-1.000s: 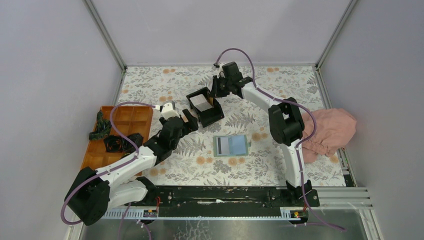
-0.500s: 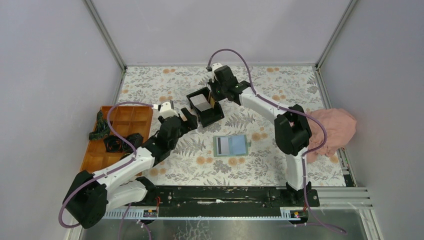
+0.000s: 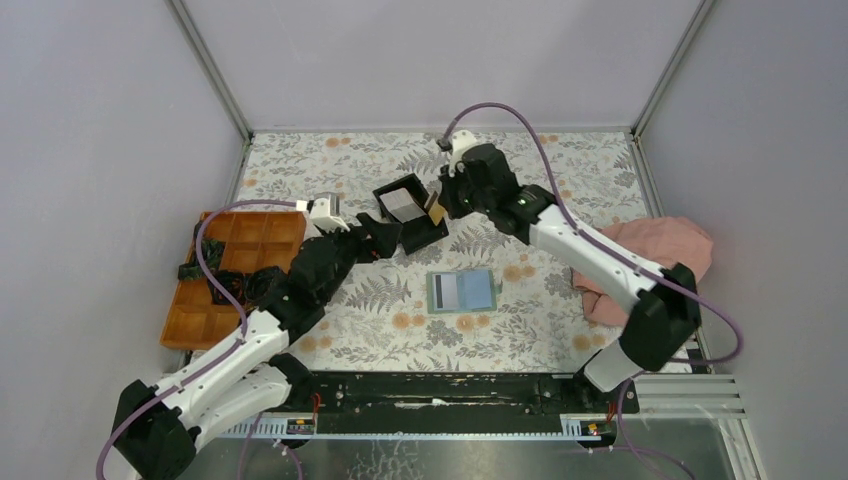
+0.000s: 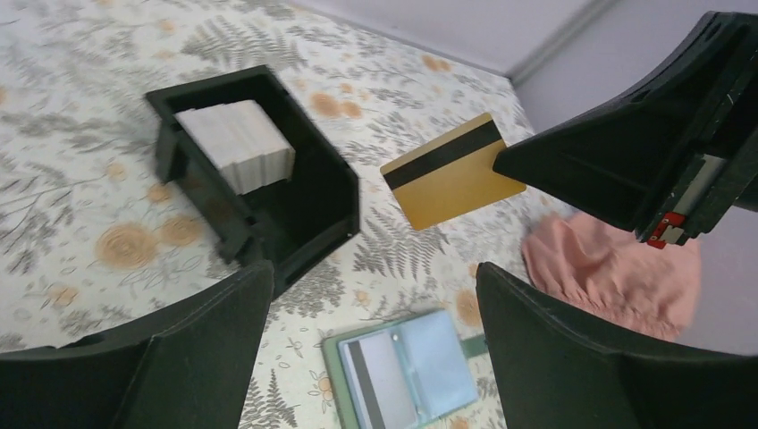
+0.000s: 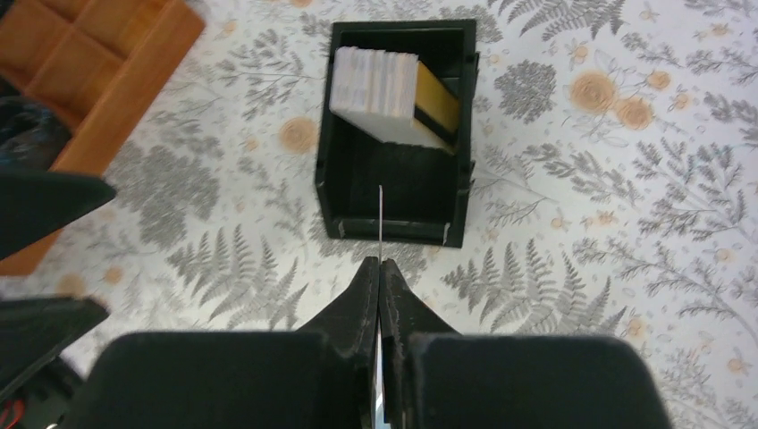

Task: Put the credit cards into the card holder
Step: Pick up the credit card from the storage box.

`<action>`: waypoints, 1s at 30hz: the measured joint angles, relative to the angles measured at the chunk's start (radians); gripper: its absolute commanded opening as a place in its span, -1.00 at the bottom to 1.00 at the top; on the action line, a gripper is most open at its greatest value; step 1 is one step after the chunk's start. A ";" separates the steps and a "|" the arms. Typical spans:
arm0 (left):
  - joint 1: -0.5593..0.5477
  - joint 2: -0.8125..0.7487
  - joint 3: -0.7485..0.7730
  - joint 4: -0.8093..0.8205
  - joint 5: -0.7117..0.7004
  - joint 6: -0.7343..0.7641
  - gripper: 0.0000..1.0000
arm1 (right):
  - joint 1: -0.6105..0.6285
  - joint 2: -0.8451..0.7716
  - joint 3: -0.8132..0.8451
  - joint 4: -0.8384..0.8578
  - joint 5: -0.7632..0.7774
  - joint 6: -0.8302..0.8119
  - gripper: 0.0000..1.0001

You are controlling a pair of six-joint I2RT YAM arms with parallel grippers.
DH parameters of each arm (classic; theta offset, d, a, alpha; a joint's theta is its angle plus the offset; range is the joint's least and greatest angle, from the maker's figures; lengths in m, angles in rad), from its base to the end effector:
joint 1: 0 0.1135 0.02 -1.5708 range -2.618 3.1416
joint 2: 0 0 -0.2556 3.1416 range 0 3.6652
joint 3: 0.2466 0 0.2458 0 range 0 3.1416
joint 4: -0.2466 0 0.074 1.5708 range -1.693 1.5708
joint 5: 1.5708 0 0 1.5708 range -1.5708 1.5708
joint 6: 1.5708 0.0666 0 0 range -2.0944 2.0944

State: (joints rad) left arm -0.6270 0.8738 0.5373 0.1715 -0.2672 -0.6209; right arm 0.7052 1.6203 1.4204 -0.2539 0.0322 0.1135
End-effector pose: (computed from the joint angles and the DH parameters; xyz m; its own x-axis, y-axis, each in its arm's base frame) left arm 0.2023 -0.1249 0.2647 -0.3147 -0.4649 -0.8275 0.2114 0.8156 -0.5386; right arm 0.3094 0.2606 0.3186 -0.4026 -0.1940 -0.8946 -0.5840 0.8070 0.0878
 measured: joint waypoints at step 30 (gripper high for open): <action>-0.001 0.230 -0.162 0.442 0.881 0.109 0.18 | -0.006 -0.555 -0.640 0.071 -0.478 0.278 -1.00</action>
State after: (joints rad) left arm -0.6277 1.1042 0.3752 0.6132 0.6136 -0.5121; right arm 0.6991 1.0649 0.7803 -0.1829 -0.4454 0.3912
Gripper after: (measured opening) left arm 0.595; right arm 0.014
